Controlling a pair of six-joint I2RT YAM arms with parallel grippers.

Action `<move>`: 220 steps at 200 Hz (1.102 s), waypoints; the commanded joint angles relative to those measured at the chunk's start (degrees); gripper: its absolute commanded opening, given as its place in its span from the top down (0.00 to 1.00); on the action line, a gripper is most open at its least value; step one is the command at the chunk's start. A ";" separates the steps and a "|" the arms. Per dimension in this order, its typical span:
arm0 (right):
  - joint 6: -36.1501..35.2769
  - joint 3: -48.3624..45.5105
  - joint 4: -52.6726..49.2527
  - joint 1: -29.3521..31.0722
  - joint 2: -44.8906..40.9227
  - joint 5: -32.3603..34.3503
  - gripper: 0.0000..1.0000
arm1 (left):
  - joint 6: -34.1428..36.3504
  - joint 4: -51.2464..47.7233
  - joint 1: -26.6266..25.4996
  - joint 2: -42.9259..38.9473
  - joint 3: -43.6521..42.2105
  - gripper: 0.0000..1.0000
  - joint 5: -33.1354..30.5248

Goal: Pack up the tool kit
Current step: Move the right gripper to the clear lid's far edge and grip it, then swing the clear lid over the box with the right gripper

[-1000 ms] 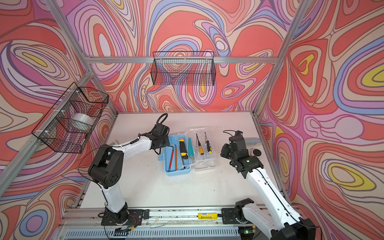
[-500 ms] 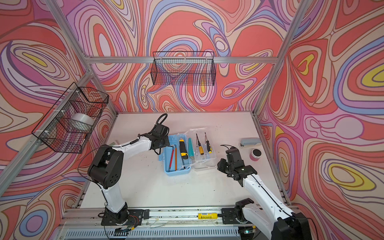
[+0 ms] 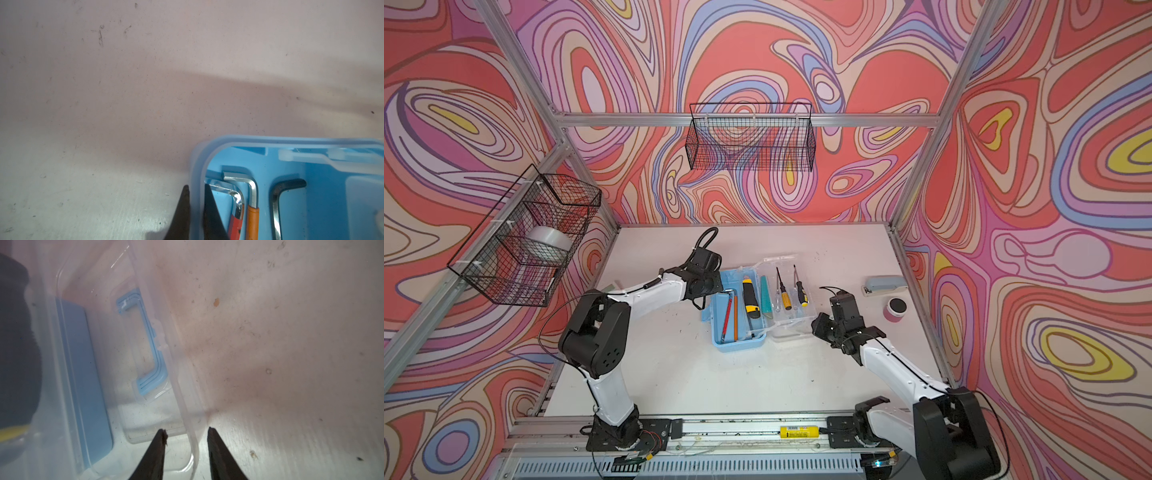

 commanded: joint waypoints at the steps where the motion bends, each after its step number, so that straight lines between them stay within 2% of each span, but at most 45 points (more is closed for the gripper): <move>1: 0.36 -1.20 3.30 -0.18 1.42 -0.71 0.66 | -1.35 1.94 0.16 -1.14 -0.83 1.00 2.39; 56: 0.67 -1.57 4.24 -0.17 2.97 -0.28 0.75 | -1.88 2.88 0.16 -1.02 -1.31 1.00 3.62; 68: 0.74 -1.49 4.01 -0.20 3.11 -0.18 0.80 | -2.16 3.34 0.14 -1.01 -1.52 1.00 3.96; 98: 0.73 -0.46 3.15 -0.20 3.73 -0.02 1.00 | -2.93 4.53 0.06 -0.95 -2.13 1.00 5.66; 138: -0.12 3.25 -1.48 -0.09 0.94 3.19 1.00 | -2.43 3.70 -1.35 -1.37 -1.51 1.00 4.17; 173: -2.03 8.72 -7.19 0.10 -3.10 7.78 1.00 | -3.35 4.55 -1.69 -1.20 -1.19 1.00 6.12; 220: -3.11 15.11 -11.89 5.13 -5.55 14.60 1.00 | -4.07 5.29 -3.09 0.56 0.76 1.00 7.85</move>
